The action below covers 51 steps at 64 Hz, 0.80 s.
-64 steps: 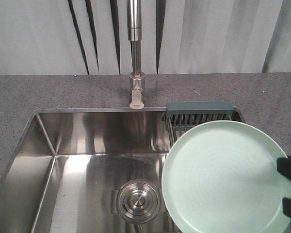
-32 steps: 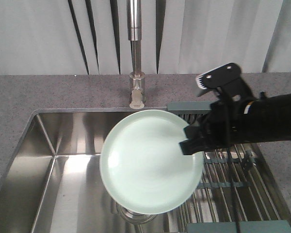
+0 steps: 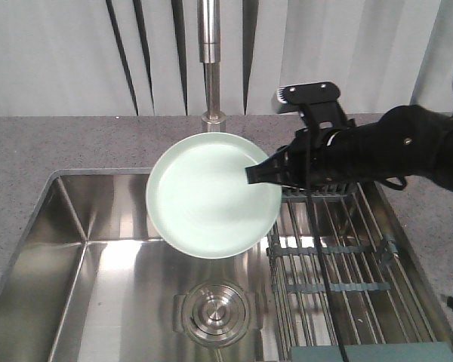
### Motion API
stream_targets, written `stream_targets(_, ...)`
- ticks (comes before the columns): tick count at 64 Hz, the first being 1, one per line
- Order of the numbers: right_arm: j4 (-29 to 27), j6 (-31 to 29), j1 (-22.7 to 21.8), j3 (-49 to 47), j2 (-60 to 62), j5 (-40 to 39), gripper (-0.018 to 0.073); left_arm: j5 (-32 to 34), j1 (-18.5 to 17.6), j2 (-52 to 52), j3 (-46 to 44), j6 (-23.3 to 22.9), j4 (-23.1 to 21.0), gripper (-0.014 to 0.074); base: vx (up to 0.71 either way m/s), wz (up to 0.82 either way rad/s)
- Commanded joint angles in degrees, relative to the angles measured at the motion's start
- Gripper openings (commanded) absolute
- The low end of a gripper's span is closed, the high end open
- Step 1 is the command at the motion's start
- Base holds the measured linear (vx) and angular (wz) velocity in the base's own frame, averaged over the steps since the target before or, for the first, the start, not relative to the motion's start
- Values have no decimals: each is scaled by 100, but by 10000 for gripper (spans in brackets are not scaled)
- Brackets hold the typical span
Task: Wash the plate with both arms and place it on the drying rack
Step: 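Swing the pale green plate under the faucet with the right gripper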
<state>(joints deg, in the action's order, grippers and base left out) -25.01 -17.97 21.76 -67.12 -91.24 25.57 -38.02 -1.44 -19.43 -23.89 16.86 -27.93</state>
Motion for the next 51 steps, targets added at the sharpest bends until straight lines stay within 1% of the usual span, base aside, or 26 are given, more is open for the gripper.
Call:
stream_targets(1,169,-5,-338,-200,498,332,-1,352,-5,-50,-127,-33,-148,-8,0,0)
stream_targets(7,383,14,-468,-164,814,811,-1,352,-5,-50,-127,-33,-148,-8,0,0)
stream_targets(12,306,28,-447,-164,1042,1233,-1,352,-5,-50,-127,-33,-148,-8,0,0)
stream_targets(18,160,166,-188,-164,1201,1558,-1,352,-5,-50,-127,-33,-148,-8,0,0)
stream_targets(21,160,356,115,-164,1206,1599,-1,352,-5,-50,-127,-33,-148,-8,0,0)
stream_targets(28,206,725,702,-164,1092,1187,-1,352,-5,-50,-127,-33,-148,-8,0,0)
stream_targets(34,206,1010,961,-164,876,466,-1,352,-5,-50,-127,-33,-148,-8,0,0)
stream_targets(39,232,1153,939,-183,642,-86,-1,352,-5,-50,-127,-33,-148,-8,0,0)
stream_targets(43,233,1238,777,-183,485,-460,-1,352,-5,-50,-127,-33,-148,-8,0,0)
stream_targets(46,233,1238,657,-183,379,-591,-1,352,-5,-50,-127,-33,-148,-8,0,0)
stream_targets(51,276,1238,304,-183,335,-501,-1,352,-5,-50,-127,-33,-148,-8,0,0)
